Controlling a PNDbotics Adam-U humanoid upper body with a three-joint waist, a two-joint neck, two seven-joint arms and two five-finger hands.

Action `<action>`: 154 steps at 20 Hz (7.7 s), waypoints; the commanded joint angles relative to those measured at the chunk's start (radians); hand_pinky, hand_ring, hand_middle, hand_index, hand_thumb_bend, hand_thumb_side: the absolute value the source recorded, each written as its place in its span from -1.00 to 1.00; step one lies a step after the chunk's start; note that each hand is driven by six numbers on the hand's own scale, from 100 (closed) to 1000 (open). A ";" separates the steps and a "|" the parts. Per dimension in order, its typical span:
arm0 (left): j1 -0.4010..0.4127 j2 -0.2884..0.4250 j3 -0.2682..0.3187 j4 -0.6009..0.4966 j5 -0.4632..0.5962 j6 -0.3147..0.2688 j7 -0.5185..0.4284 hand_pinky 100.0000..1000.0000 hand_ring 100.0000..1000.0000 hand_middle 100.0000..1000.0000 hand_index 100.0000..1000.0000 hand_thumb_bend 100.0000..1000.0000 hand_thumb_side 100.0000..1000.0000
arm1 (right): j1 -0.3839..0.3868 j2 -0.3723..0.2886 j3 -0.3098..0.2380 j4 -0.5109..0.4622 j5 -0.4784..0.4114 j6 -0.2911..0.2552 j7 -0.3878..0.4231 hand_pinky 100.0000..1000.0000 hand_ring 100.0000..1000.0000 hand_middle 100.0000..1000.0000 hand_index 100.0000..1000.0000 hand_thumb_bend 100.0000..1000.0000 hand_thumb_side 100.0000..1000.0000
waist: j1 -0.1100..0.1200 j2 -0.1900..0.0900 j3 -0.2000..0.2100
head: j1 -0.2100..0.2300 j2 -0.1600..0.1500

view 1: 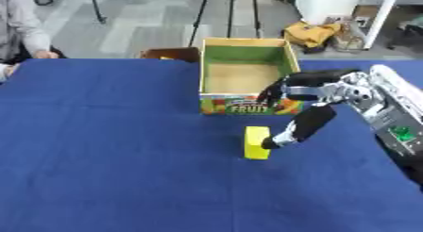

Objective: Pick up objects on the table and place them in the box.

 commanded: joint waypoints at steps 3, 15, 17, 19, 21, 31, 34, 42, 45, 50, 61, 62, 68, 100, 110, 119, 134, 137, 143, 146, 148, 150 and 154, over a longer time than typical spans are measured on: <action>-0.014 0.012 0.001 -0.018 0.004 0.001 -0.003 0.02 0.46 0.68 0.88 -1.00 0.97 | -0.009 0.004 0.008 0.027 0.025 0.003 -0.004 0.70 0.75 0.61 0.84 0.06 0.20 | 0.002 -0.011 0.003 | 0.000 -0.010; -0.018 0.006 0.000 -0.018 0.003 0.004 -0.007 0.03 0.47 0.68 0.88 -1.00 0.97 | -0.012 0.041 0.013 0.116 0.105 -0.020 -0.046 0.68 0.78 0.62 0.85 -0.07 0.22 | 0.001 -0.001 0.007 | -0.001 -0.017; -0.018 0.005 0.000 -0.018 0.003 0.005 -0.007 0.03 0.47 0.69 0.88 -1.00 0.97 | -0.011 0.048 0.012 0.133 0.117 -0.021 -0.055 0.68 0.78 0.63 0.85 -0.08 0.22 | 0.001 0.000 0.008 | -0.002 -0.019; -0.019 0.004 0.000 -0.018 0.003 0.006 -0.008 0.03 0.47 0.69 0.88 -1.00 0.97 | -0.010 0.054 0.012 0.149 0.129 -0.023 -0.066 0.68 0.78 0.62 0.85 -0.09 0.22 | 0.001 0.002 0.009 | -0.002 -0.021; -0.019 0.003 0.000 -0.018 0.002 0.006 -0.008 0.03 0.47 0.69 0.88 -1.00 0.97 | -0.009 0.061 0.013 0.164 0.140 -0.026 -0.075 0.68 0.78 0.62 0.85 -0.10 0.21 | 0.001 0.003 0.009 | -0.003 -0.023; -0.022 0.000 0.000 -0.018 0.001 0.008 -0.009 0.03 0.47 0.69 0.88 -1.00 0.97 | -0.007 0.080 0.020 0.214 0.150 -0.043 -0.093 0.66 0.76 0.51 0.78 -0.17 0.13 | 0.001 0.010 0.013 | -0.002 -0.027; -0.023 0.000 0.000 -0.018 0.001 0.008 -0.009 0.03 0.47 0.69 0.88 -1.00 0.97 | -0.007 0.084 0.020 0.227 0.152 -0.046 -0.103 0.65 0.74 0.46 0.74 -0.28 0.08 | 0.000 0.011 0.014 | -0.001 -0.028; -0.026 -0.001 -0.001 -0.018 0.001 0.009 -0.010 0.03 0.47 0.69 0.88 -1.00 0.97 | -0.010 0.090 0.020 0.248 0.150 -0.043 -0.138 0.61 0.68 0.30 0.60 -0.66 0.01 | -0.002 0.014 0.016 | -0.001 -0.030; -0.027 -0.001 -0.001 -0.018 0.001 0.010 -0.010 0.03 0.47 0.69 0.88 -1.00 0.97 | -0.011 0.091 0.020 0.249 0.144 -0.038 -0.154 0.59 0.65 0.21 0.53 -0.70 -0.02 | -0.002 0.015 0.016 | 0.001 -0.031; -0.027 -0.001 0.000 -0.018 0.001 0.012 -0.010 0.03 0.47 0.69 0.88 -1.00 0.97 | -0.013 0.086 0.022 0.243 0.135 -0.033 -0.176 0.53 0.56 0.02 0.33 -0.68 -0.13 | -0.004 0.015 0.014 | 0.003 -0.031; -0.024 0.002 0.000 -0.018 0.000 0.013 -0.009 0.03 0.47 0.69 0.88 -1.00 0.97 | -0.030 0.043 -0.014 0.144 0.085 0.009 -0.221 0.48 0.47 -0.13 0.19 -0.77 -0.09 | -0.004 0.011 0.011 | 0.006 -0.033; -0.024 0.002 0.000 -0.018 -0.001 0.013 -0.009 0.03 0.47 0.69 0.88 -1.00 0.97 | -0.034 0.036 -0.020 0.129 0.075 0.016 -0.220 0.49 0.47 -0.14 0.18 -0.79 -0.09 | -0.005 0.011 0.010 | 0.006 -0.032; -0.021 0.004 0.000 -0.018 -0.001 0.012 -0.008 0.03 0.47 0.69 0.88 -1.00 0.97 | -0.067 -0.010 -0.067 0.031 0.011 0.065 -0.221 0.49 0.45 -0.19 0.14 -0.85 -0.06 | -0.005 0.008 0.008 | 0.002 -0.032; -0.048 -0.015 -0.022 -0.018 -0.009 0.010 -0.050 0.04 0.49 0.72 0.88 -1.00 0.98 | -0.429 0.260 -0.392 0.676 0.556 0.277 -0.634 0.45 0.44 -0.24 0.10 -1.00 0.13 | -0.025 0.089 0.096 | -0.110 -0.117; -0.058 -0.019 -0.024 -0.018 -0.007 0.005 -0.056 0.04 0.49 0.72 0.88 -1.00 0.97 | -0.422 0.311 -0.449 0.808 0.618 0.332 -0.702 0.45 0.44 -0.21 0.13 -0.94 0.16 | -0.022 0.107 0.120 | -0.136 -0.129; -0.061 -0.022 -0.025 -0.018 -0.005 0.004 -0.057 0.04 0.49 0.72 0.88 -1.00 0.97 | -0.409 0.333 -0.449 0.844 0.654 0.320 -0.702 0.53 0.53 -0.11 0.28 -0.96 0.28 | -0.019 0.111 0.126 | -0.148 -0.135; -0.062 -0.026 -0.024 -0.018 -0.008 0.008 -0.054 0.04 0.50 0.72 0.88 -1.00 0.97 | -0.407 0.341 -0.460 0.841 0.663 0.344 -0.692 0.81 0.89 0.49 0.86 -0.13 0.82 | -0.019 0.117 0.133 | -0.159 -0.144; -0.060 -0.026 -0.025 -0.018 -0.007 0.009 -0.053 0.04 0.50 0.72 0.88 -1.00 0.96 | -0.413 0.340 -0.455 0.821 0.643 0.338 -0.692 0.83 0.90 0.50 0.88 -0.07 0.84 | -0.018 0.112 0.130 | -0.160 -0.141; -0.050 -0.022 -0.022 -0.018 -0.004 0.009 -0.048 0.04 0.49 0.71 0.88 -1.00 0.96 | -0.427 0.320 -0.434 0.730 0.569 0.311 -0.685 0.87 0.88 0.46 0.85 -0.09 0.84 | -0.011 0.092 0.120 | -0.152 -0.126; -0.044 -0.019 -0.020 -0.018 -0.002 0.008 -0.044 0.04 0.49 0.71 0.88 -1.00 0.96 | -0.423 0.282 -0.409 0.618 0.508 0.293 -0.690 0.92 0.88 0.42 0.80 -0.09 0.82 | -0.007 0.081 0.112 | -0.136 -0.114; -0.041 -0.017 -0.018 -0.018 -0.001 0.007 -0.040 0.04 0.49 0.71 0.88 -1.00 0.96 | -0.406 0.251 -0.390 0.511 0.445 0.277 -0.696 0.93 0.87 0.39 0.79 -0.10 0.95 | -0.005 0.074 0.105 | -0.122 -0.107; -0.039 -0.015 -0.016 -0.018 0.000 0.006 -0.036 0.04 0.48 0.70 0.88 -1.00 0.95 | -0.377 0.219 -0.372 0.383 0.372 0.268 -0.705 0.91 0.84 0.36 0.78 -0.11 0.77 | -0.001 0.068 0.098 | -0.106 -0.102; -0.037 -0.012 -0.013 -0.018 0.003 0.001 -0.029 0.04 0.48 0.70 0.88 -1.00 0.95 | -0.289 0.158 -0.350 0.101 0.247 0.281 -0.727 0.89 0.84 0.38 0.75 -0.11 0.74 | 0.006 0.057 0.088 | -0.083 -0.095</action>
